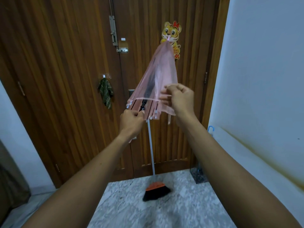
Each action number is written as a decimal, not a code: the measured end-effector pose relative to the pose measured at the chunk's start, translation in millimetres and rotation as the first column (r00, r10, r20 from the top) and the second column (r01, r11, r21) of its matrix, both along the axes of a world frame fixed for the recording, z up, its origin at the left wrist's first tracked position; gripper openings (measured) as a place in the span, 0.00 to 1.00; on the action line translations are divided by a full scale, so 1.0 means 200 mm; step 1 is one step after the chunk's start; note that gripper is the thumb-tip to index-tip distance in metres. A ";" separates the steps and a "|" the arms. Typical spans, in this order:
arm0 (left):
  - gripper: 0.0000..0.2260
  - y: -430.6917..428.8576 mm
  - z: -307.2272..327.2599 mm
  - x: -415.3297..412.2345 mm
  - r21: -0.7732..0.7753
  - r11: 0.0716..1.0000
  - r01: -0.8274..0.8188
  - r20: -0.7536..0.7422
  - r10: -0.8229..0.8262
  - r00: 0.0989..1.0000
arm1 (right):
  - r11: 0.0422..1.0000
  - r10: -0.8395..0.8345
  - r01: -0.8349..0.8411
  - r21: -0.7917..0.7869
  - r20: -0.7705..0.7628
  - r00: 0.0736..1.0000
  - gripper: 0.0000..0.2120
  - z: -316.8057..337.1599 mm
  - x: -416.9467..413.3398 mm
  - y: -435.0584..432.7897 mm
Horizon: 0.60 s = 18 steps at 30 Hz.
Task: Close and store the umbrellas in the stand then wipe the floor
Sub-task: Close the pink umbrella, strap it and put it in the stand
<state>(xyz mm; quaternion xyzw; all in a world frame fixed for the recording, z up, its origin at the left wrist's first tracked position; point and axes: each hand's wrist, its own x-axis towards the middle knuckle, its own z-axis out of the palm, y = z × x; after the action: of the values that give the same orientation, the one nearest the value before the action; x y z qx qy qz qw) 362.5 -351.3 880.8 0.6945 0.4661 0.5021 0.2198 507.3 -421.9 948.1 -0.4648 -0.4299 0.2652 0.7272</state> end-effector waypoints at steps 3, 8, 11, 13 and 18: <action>0.25 -0.04 0.00 0.01 0.021 0.995 0.095 0.016 -0.095 0.995 | 0.982 -0.168 0.170 -0.085 0.028 0.985 0.24 0.05 0.06 0.11; 0.23 -0.12 0.01 0.08 0.054 0.949 0.309 0.058 -0.312 0.948 | 0.939 0.149 -0.206 -0.274 -0.214 0.965 0.49 0.01 0.05 0.22; 0.19 -0.13 0.02 0.08 0.070 0.937 0.343 0.043 -0.347 0.937 | 0.973 0.142 -0.183 -0.140 -0.261 0.955 0.19 -0.02 0.04 0.27; 0.20 -0.13 0.03 0.07 0.126 0.963 0.239 -0.087 -0.230 0.969 | 0.984 0.082 -0.120 -0.132 -0.261 0.962 0.14 -0.03 0.04 0.29; 0.19 -0.23 0.05 0.06 0.504 0.852 -0.146 -0.168 0.262 0.950 | 0.978 0.061 -0.092 -0.189 -0.165 0.984 0.17 -0.05 0.07 0.29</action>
<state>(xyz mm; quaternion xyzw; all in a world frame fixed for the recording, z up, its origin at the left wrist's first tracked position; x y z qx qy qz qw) 374.6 -396.5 890.1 0.7268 0.4189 0.5396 -0.0716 521.6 -363.5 938.4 -0.4945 -0.3601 0.3701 0.6991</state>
